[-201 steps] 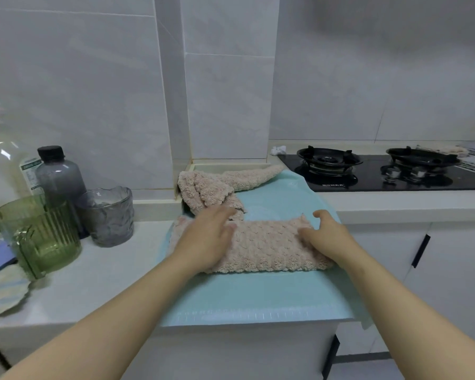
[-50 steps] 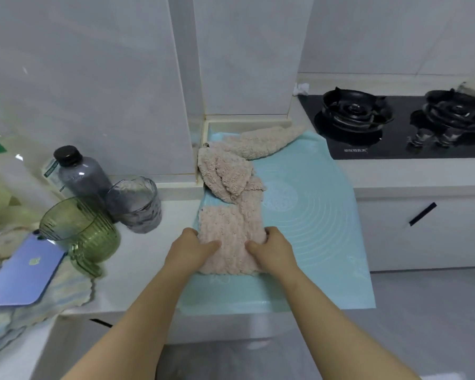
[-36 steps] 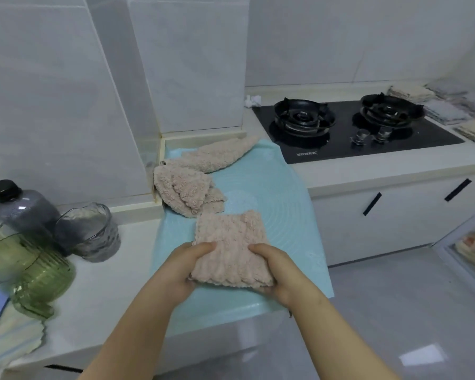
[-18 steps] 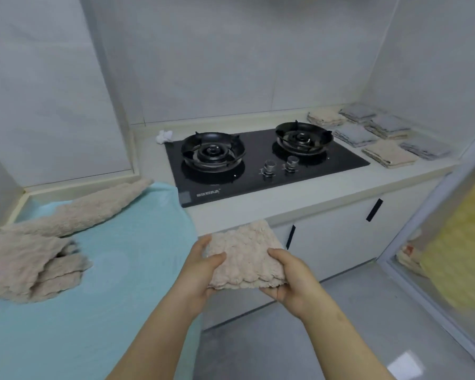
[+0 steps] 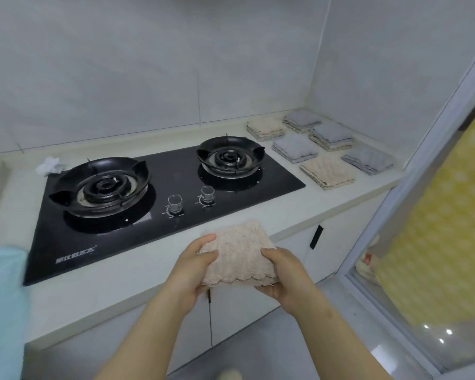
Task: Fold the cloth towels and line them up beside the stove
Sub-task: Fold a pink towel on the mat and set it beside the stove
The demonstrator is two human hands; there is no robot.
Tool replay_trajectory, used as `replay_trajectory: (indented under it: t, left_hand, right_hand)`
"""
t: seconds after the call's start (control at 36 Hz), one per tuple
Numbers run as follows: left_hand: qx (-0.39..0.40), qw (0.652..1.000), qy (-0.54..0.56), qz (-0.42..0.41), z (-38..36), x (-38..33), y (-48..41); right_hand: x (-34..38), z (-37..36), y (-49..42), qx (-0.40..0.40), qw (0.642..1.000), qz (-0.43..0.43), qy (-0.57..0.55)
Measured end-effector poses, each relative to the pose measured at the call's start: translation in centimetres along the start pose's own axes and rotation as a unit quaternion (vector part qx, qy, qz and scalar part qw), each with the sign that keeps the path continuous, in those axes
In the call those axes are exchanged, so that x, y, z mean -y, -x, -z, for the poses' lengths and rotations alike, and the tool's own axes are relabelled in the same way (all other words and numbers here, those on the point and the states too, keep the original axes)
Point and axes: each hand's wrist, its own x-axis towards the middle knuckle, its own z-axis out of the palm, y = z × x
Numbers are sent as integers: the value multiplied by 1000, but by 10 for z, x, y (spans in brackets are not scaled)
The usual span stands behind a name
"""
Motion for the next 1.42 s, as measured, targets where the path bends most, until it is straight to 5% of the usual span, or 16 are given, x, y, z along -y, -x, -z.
replay_trajectory:
  t: [0.69, 1.08, 1.42]
  left_hand:
    - [89, 992, -82, -37, -242, -104, -312]
    - [-23, 997, 7, -69, -381, -138, -412]
    - [-163, 980, -51, -99, -382, -151, -443]
  right_hand:
    - [215, 151, -300, -75, 997, 30, 3]
    - [336, 239, -431, 34, 994, 32, 97]
    - [359, 226, -493, 141, 974, 23, 174]
